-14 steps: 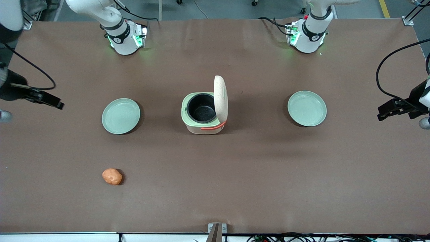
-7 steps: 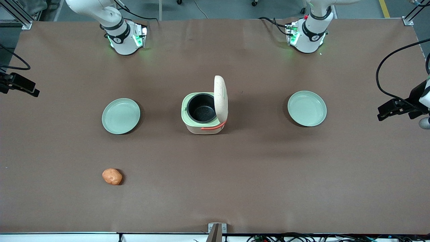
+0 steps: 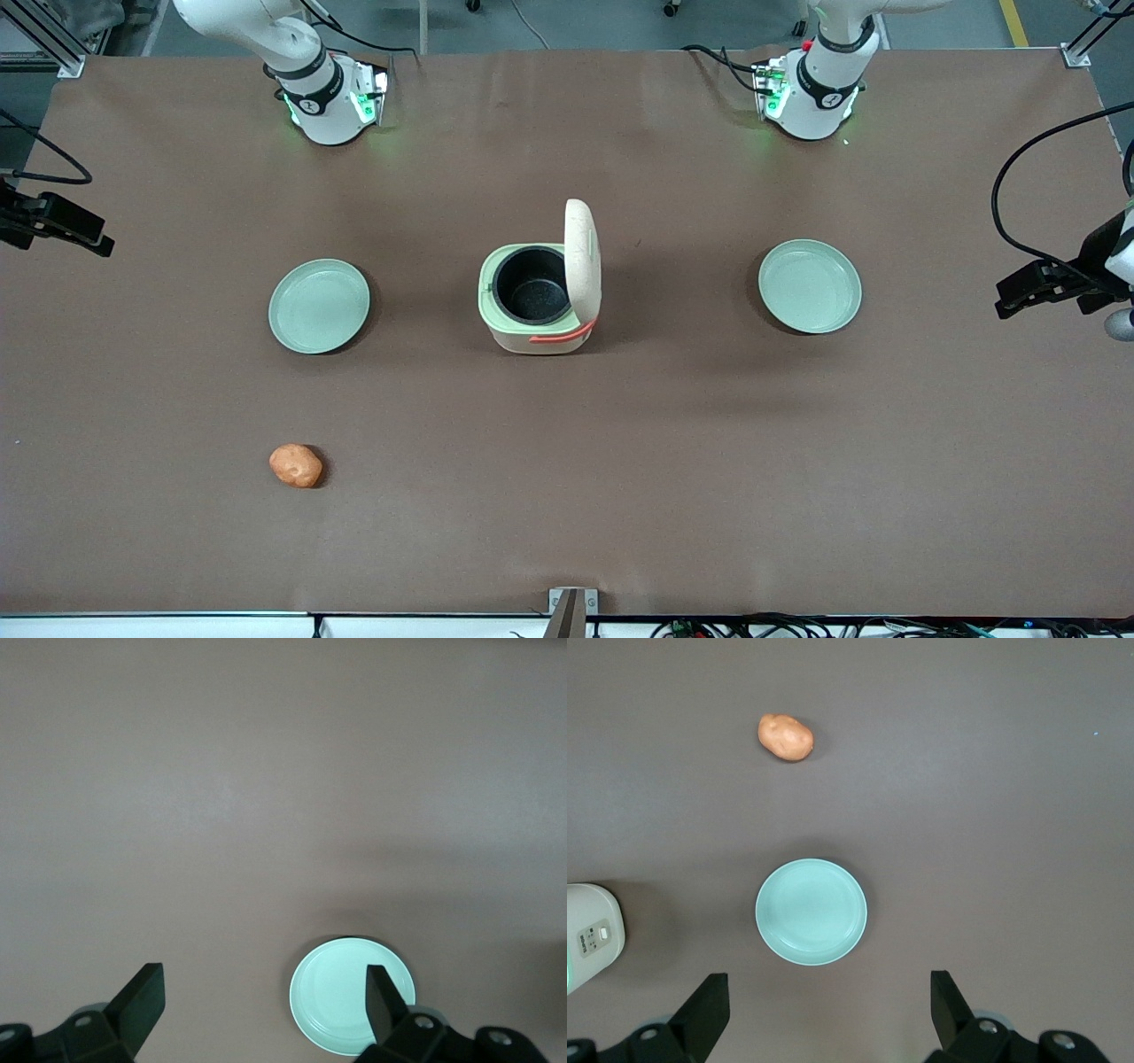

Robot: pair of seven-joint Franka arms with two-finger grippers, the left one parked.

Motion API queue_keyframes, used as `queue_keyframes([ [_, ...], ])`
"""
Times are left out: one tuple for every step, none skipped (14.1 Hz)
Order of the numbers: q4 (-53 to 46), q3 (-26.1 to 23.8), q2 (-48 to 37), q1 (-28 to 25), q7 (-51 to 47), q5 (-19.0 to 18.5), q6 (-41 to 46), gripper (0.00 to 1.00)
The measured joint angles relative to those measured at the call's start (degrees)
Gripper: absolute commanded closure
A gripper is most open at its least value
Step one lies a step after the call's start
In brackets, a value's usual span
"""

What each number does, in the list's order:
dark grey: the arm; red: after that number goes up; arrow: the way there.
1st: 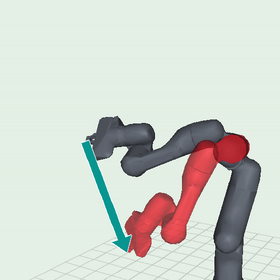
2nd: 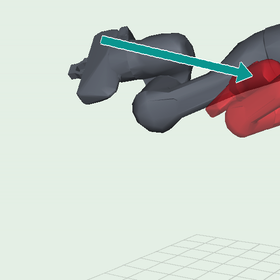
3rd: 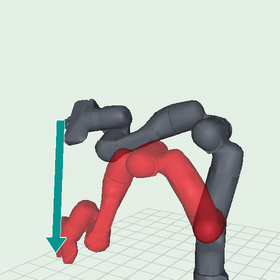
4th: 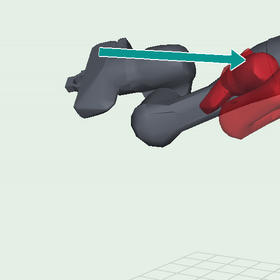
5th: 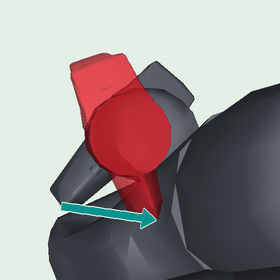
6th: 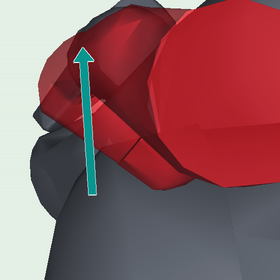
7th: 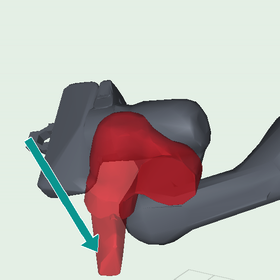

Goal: Press rice cooker button with right arm

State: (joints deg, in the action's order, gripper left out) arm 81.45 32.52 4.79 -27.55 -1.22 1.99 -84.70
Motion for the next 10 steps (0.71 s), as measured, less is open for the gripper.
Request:
queue_keyframes([
  [0.0,0.1,0.0,0.0,0.0,0.0,-0.2,0.00],
  [0.0,0.1,0.0,0.0,0.0,0.0,-0.2,0.00],
  [0.0,0.1,0.0,0.0,0.0,0.0,-0.2,0.00],
  [0.0,0.2,0.0,0.1,0.0,0.0,-0.2,0.00],
  [0.0,0.3,0.0,0.2,0.0,0.0,-0.2,0.00],
  [0.0,0.5,0.0,0.3,0.0,0.0,-0.1,0.00],
  [0.0,0.3,-0.1,0.9,0.0,0.0,-0.1,0.00],
  [-0.1,-0.8,-0.2,2.7,0.2,0.0,-0.1,0.00],
  [-0.1,-3.8,-0.3,6.1,0.4,0.0,-0.1,0.00],
  [-0.1,-8.2,-0.4,10.6,0.6,0.0,-0.1,0.00],
])
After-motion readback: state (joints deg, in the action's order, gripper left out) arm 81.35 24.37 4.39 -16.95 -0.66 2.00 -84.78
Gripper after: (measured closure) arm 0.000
